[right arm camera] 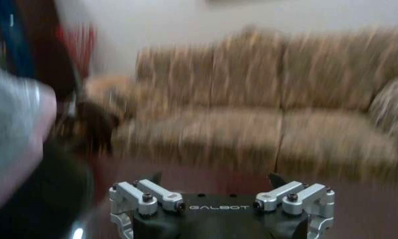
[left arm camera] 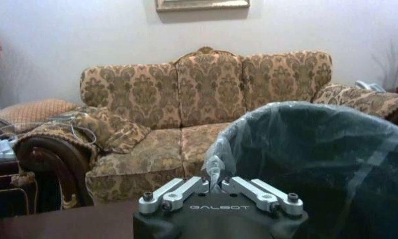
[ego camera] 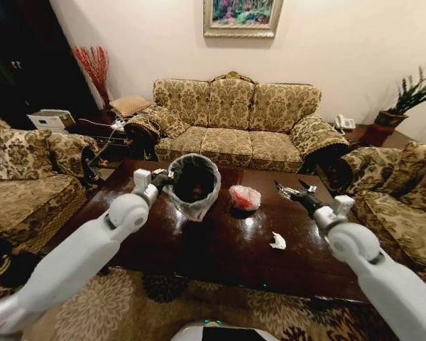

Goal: Move to the front of the table and place the trash on the table into the trash bin.

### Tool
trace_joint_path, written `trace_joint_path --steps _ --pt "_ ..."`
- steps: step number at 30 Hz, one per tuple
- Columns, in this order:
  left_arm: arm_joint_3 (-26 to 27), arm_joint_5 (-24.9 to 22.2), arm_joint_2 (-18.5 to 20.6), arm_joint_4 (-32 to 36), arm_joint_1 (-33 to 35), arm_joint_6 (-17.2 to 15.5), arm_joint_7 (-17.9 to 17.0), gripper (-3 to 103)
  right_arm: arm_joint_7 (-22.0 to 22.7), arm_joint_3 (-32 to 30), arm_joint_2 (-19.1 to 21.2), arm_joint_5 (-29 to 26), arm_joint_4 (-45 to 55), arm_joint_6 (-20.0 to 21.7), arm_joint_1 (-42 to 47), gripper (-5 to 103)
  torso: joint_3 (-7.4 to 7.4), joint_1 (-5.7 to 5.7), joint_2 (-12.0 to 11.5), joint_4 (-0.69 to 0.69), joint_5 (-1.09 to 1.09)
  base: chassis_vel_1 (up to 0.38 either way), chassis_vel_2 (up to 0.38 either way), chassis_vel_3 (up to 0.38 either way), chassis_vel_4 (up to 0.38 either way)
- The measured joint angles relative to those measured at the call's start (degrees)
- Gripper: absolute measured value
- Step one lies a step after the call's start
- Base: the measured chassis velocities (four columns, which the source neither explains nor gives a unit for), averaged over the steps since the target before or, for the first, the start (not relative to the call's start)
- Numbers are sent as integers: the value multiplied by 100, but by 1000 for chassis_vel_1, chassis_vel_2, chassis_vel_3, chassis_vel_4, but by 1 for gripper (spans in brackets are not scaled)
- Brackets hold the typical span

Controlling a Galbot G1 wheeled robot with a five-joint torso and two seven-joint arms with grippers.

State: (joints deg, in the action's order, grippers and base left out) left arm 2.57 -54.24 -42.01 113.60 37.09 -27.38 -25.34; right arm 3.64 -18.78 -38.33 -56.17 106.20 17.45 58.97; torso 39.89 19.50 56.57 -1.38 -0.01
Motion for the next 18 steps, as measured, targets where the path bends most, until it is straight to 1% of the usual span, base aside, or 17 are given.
trace_joint_path --steps 1,2,3,4,5,7,8,9,10,11,12,14,16,17,18 --pt "-17 6 0 -52 -38 0 28 4 -201 412 19 -10 -346 99 -268 100 0 0 0 1 -1 0 0 0 0" --pt "-19 3 9 -68 -43 0 49 4 -370 795 -5 -11 -637 141 -555 100 0 -1 0 2 3 0 0 0 0" --pt "-19 3 9 -68 -43 0 49 4 -370 795 -5 -11 -637 141 -555 100 0 -1 0 2 3 0 0 0 0" --pt "-18 2 20 -74 -43 1 62 4 -491 1088 -55 -5 -878 159 -840 100 0 -2 0 2 6 0 0 0 0" --pt "-1 1 38 -84 -43 13 70 4 -725 1603 -199 28 -1333 162 -1416 100 -1 -4 0 0 4 0 0 0 0" --pt "31 1 63 -109 -48 23 65 4 -958 2155 -447 116 -1861 121 -2009 100 -2 -5 1 -2 -3 0 0 0 0" --pt "35 0 79 -136 -61 26 66 4 -1065 2406 -623 221 -2154 89 -2287 100 -1 -5 1 -4 3 0 0 0 0" --pt "35 0 79 -136 -61 26 66 4 -1065 2406 -623 221 -2154 89 -2287 100 -1 -5 1 -4 3 0 0 0 0" --pt "35 0 101 -204 -96 28 71 4 -1166 2723 -891 497 -2578 36 -2623 100 -1 -3 0 -5 1 0 0 0 0" --pt "27 1 111 -278 -142 38 79 4 -1219 2863 -1051 634 -2817 6 -2786 100 -1 -2 0 -6 -1 0 0 0 0" --pt "27 1 111 -278 -142 38 79 4 -1219 2863 -1051 634 -2817 6 -2786 100 -1 -2 0 -6 -1 0 0 0 0" --pt "-42 6 114 -463 -286 54 152 4 -1267 3114 -1479 883 -3383 -42 -3132 100 0 -2 0 -5 1 0 0 0 0" --pt "-105 7 109 -577 -401 55 225 4 -1266 3184 -1812 1162 -3846 -87 -3353 100 0 -2 0 -4 -1 0 0 0 0" --pt "-105 7 109 -577 -401 55 225 4 -1266 3184 -1812 1162 -3846 -87 -3353 100 0 -2 0 -4 -1 0 0 0 0" --pt "-126 7 103 -604 -437 55 242 4 -1249 3194 -1935 1271 -4035 -107 -3426 100 -1 -2 0 -4 -1 0 0 0 0"
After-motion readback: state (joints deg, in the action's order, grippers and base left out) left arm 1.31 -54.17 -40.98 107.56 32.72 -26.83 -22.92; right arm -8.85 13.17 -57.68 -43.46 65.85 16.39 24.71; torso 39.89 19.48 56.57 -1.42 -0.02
